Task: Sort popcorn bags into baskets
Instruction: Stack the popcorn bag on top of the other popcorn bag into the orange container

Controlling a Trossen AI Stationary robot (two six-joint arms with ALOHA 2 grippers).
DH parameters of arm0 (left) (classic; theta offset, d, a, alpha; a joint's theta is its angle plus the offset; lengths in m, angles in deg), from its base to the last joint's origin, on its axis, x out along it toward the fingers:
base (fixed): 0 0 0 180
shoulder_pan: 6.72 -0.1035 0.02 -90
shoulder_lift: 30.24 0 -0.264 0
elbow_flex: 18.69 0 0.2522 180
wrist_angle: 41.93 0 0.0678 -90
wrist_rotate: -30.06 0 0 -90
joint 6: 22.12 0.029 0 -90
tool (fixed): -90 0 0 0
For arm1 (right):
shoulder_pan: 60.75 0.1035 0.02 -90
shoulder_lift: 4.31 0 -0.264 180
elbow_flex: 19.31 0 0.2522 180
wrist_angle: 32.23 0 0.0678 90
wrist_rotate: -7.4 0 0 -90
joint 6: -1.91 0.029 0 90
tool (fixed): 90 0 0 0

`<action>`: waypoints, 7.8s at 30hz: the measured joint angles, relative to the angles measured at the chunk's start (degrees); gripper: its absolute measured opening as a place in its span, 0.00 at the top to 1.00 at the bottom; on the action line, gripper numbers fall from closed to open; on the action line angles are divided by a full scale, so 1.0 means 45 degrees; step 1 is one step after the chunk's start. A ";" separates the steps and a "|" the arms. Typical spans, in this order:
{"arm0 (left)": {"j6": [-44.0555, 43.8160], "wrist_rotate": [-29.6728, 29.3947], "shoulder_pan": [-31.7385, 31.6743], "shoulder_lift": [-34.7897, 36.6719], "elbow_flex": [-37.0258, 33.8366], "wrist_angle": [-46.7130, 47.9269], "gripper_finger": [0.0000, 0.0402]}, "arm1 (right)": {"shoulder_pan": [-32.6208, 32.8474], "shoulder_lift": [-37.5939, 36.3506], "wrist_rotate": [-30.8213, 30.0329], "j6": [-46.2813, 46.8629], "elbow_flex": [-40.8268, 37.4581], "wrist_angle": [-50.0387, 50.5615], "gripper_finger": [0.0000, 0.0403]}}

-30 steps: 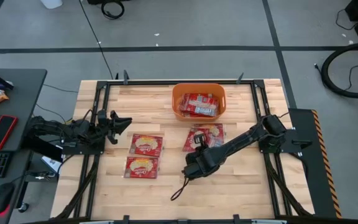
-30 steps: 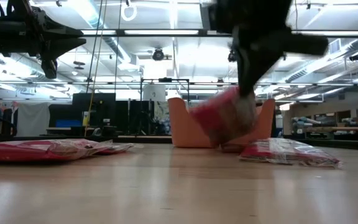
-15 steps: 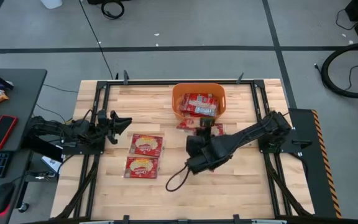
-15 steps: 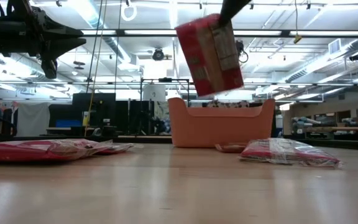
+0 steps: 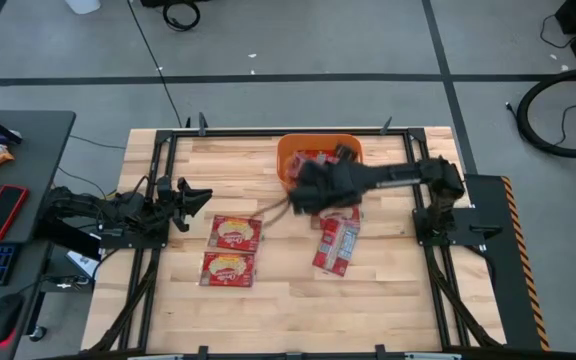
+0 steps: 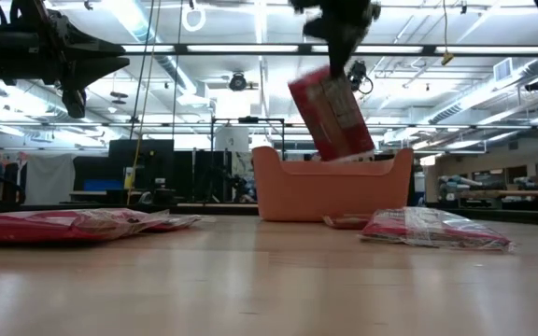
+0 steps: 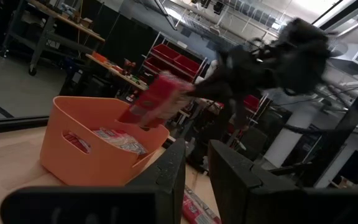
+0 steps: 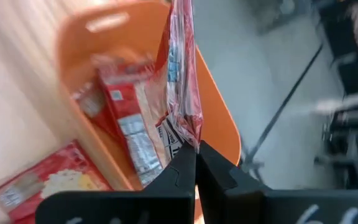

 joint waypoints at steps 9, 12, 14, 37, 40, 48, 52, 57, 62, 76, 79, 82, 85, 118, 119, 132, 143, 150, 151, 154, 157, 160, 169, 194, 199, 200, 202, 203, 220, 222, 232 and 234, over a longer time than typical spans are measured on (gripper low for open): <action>0.0002 0.0000 -0.0001 0.0000 0.0000 0.0005 0.82 | -0.3148 0.0069 0.2349 -0.0297 -0.1128 -0.0021 0.98; 0.0005 0.0000 0.0002 0.0000 0.0000 0.0008 0.82 | -0.3824 0.0052 0.2931 -0.0638 -0.1804 -0.0732 0.98; 0.0002 0.0000 0.0002 0.0000 0.0000 0.0007 0.82 | -0.4092 0.0076 0.3401 -0.1032 -0.2132 -0.1271 0.97; 0.0012 0.0000 -0.0001 0.0000 -0.0003 0.0024 0.82 | -0.3469 0.0061 0.8287 -0.5683 -0.2783 -0.6373 0.78; 0.0012 0.0000 0.0002 0.0000 0.0000 0.0034 0.82 | -0.2455 0.0061 0.7939 -0.6437 -0.2783 -0.6294 0.78; 0.0012 0.0000 -0.0001 0.0000 0.0000 0.0039 0.82 | 0.0431 0.0056 0.8148 -0.7947 -0.3062 -0.6084 0.77; 0.0002 0.0000 -0.0002 0.0000 -0.0001 0.0039 0.82 | 0.1593 0.0047 0.8129 -0.8377 -0.4061 -0.5903 0.75; 0.0002 0.0000 -0.0001 0.0000 0.0000 0.0041 0.82 | 0.2545 0.0048 0.8133 -0.8399 -0.5894 -0.5836 0.68; 0.0007 0.0000 -0.0001 0.0000 0.0000 0.0039 0.82 | 0.3202 0.0052 0.7862 -0.8399 -0.7162 -0.5730 0.59; 0.0006 0.0000 -0.0003 0.0000 0.0000 0.0039 0.82 | 0.3300 0.0052 0.6137 -1.2069 -0.7907 -0.6078 0.51; 0.0007 0.0000 -0.0001 0.0000 0.0000 0.0039 0.82 | 0.3113 0.0052 0.6544 -1.2817 -0.8198 -0.6970 0.54; 0.0007 0.0000 0.0002 0.0000 0.0000 0.0039 0.82 | 0.2918 0.0052 0.6775 -1.3501 -0.8769 -0.7870 0.55; 0.0007 0.0000 0.0001 0.0000 0.0000 0.0039 0.82 | 0.2737 0.0037 0.6768 -1.4051 -0.9382 -0.8561 0.56; 0.0007 0.0000 0.0002 0.0000 -0.0001 0.0037 0.82 | 0.2248 0.0110 0.5084 -1.0047 -0.4415 -0.4411 0.99; 0.0007 0.0000 -0.0002 0.0000 0.0000 0.0036 0.82 | 0.2169 0.0105 0.4736 -0.9735 -0.4075 -0.4083 0.99; -0.0003 0.0000 0.0002 0.0000 0.0000 0.0039 0.82 | -0.0575 0.0071 0.1760 -0.7903 -0.2730 -0.2655 0.99; 0.0002 0.0000 0.0002 0.0000 0.0000 0.0035 0.82 | -0.4498 0.0066 0.2815 -1.0208 -0.2822 -0.4974 0.99; -0.0003 0.0145 0.0002 0.0000 0.0000 0.0039 0.82 | -0.6525 0.0066 0.6445 -1.0615 -0.2822 -0.5947 0.97; -0.0003 0.0146 0.0002 0.0000 0.0000 0.0039 0.82 | -0.6706 0.0066 0.6943 -1.0526 -0.2822 -0.5892 0.95; -0.0001 0.0146 0.0002 0.0000 -0.0002 0.0039 0.82 | -0.7029 0.0066 0.7738 -1.0254 -0.2822 -0.5735 0.91; -0.0003 0.0146 0.0002 0.0000 0.0000 0.0039 0.82 | -0.7070 0.0066 0.7698 -1.0055 -0.2822 -0.5544 0.87; -0.0008 0.0150 0.0002 0.0000 -0.0002 0.0039 0.82 | -0.7019 0.0066 0.7695 -0.9913 -0.2822 -0.5434 0.83; -0.0003 0.0151 0.0006 0.0000 -0.0005 0.0039 0.82 | -0.5126 0.0066 0.7869 -0.9608 -0.2822 -0.5205 0.80; -0.0003 0.0389 0.0010 0.0000 -0.0003 0.0044 0.82 | 0.1240 0.0052 0.4449 -0.6809 -0.8090 -0.8960 0.79; -0.0003 0.0389 0.0011 0.0000 -0.0005 0.0044 0.82 | 0.1490 0.0052 0.4725 -0.5890 -0.8696 -0.8920 0.68; 0.0002 0.0389 0.0009 0.0000 -0.0002 0.0044 0.82 | 0.1514 0.0052 0.4709 -0.5678 -0.8746 -0.8906 0.65; 0.0007 0.0389 0.0010 0.0000 -0.0003 0.0044 0.82 | 0.1558 0.0052 0.4474 -0.5358 -0.8794 -0.8762 0.60; 0.0007 0.0389 0.0011 0.0000 -0.0002 0.0044 0.82 | 0.1577 0.0052 0.4291 -0.5263 -0.8840 -0.8755 0.57; 0.0016 0.0384 0.0009 0.0000 -0.0003 0.0044 0.82 | 0.1368 -0.0020 0.3391 -0.5013 -1.0798 -0.9748 0.54; 0.0016 0.0384 0.0011 0.0000 -0.0005 0.0044 0.82 | 0.1310 -0.0021 0.3407 -0.5011 -1.0927 -0.9803 0.58; 0.0016 0.0384 0.0006 0.0000 -0.0002 0.0044 0.82 | 0.1306 0.0023 0.3902 -0.5225 -1.1176 -1.0163 0.93; 0.0016 0.0384 0.0011 0.0000 -0.0001 0.0044 0.82 | 0.1338 0.0027 0.3880 -0.5325 -1.1076 -1.0077 0.97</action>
